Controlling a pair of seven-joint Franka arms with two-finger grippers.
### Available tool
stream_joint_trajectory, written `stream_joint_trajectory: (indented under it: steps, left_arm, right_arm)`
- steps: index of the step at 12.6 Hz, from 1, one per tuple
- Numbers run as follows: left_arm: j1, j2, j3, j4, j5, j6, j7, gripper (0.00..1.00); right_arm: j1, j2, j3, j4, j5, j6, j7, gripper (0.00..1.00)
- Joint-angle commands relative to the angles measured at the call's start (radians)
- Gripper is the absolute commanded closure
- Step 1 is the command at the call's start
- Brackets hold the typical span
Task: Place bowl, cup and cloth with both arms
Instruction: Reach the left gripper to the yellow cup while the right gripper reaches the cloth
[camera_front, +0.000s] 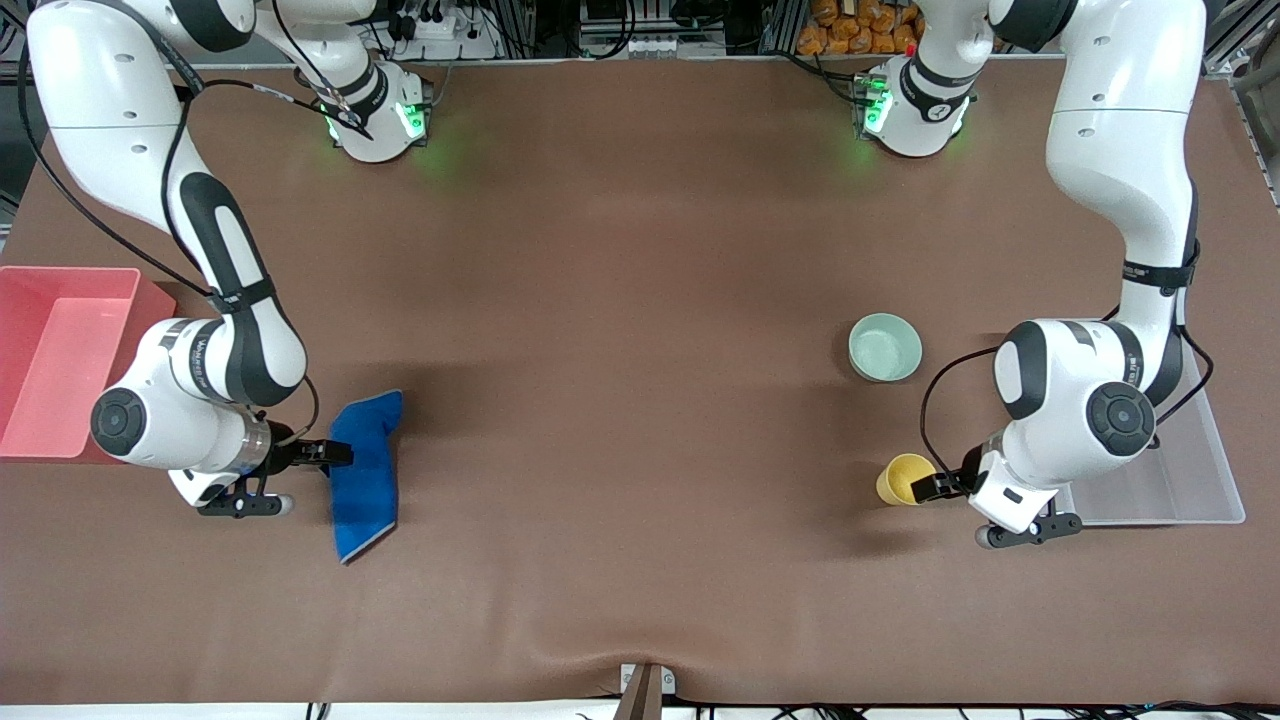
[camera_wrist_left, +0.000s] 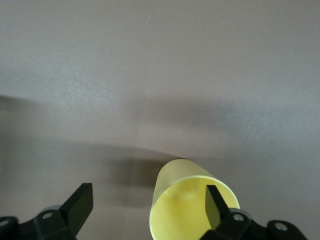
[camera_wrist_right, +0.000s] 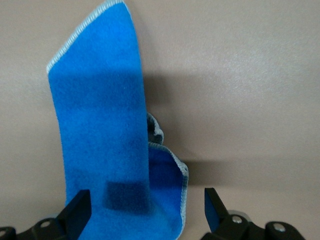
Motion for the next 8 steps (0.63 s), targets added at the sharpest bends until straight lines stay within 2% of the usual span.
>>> stream_joint_trajectory:
  steps: [1, 3, 4, 5, 6, 7, 8]
  left_arm:
    - [-0.007, 0.007, 0.006, -0.012, -0.017, -0.001, 0.005, 0.06]
    - [-0.007, 0.007, 0.006, -0.021, -0.014, -0.002, 0.013, 0.24]
    - [-0.01, 0.008, 0.006, -0.021, -0.012, -0.004, 0.011, 0.42]
    - [-0.013, 0.007, 0.007, -0.021, -0.011, -0.005, 0.011, 0.7]
    - [-0.015, 0.008, 0.007, -0.021, -0.009, -0.005, 0.015, 0.81]
    - [-0.015, 0.007, 0.007, -0.018, 0.0, -0.007, 0.01, 0.99]
    - [-0.015, 0.004, 0.007, -0.015, 0.0, -0.007, 0.002, 1.0]
  right_arm:
    - [0.002, -0.027, 0.003, -0.072, 0.045, 0.065, -0.023, 0.05]
    - [0.002, -0.029, 0.003, -0.074, 0.113, 0.063, -0.022, 0.43]
    - [0.002, -0.029, 0.003, -0.074, 0.155, 0.058, -0.022, 0.66]
    - [0.003, -0.03, 0.003, -0.074, 0.192, 0.058, -0.02, 1.0]
    - [0.003, -0.033, 0.003, -0.074, 0.226, 0.056, -0.019, 1.0]
    - [0.003, -0.035, 0.002, -0.074, 0.257, 0.056, -0.02, 1.0]
    - [0.003, -0.036, 0.002, -0.072, 0.263, 0.055, -0.017, 1.0]
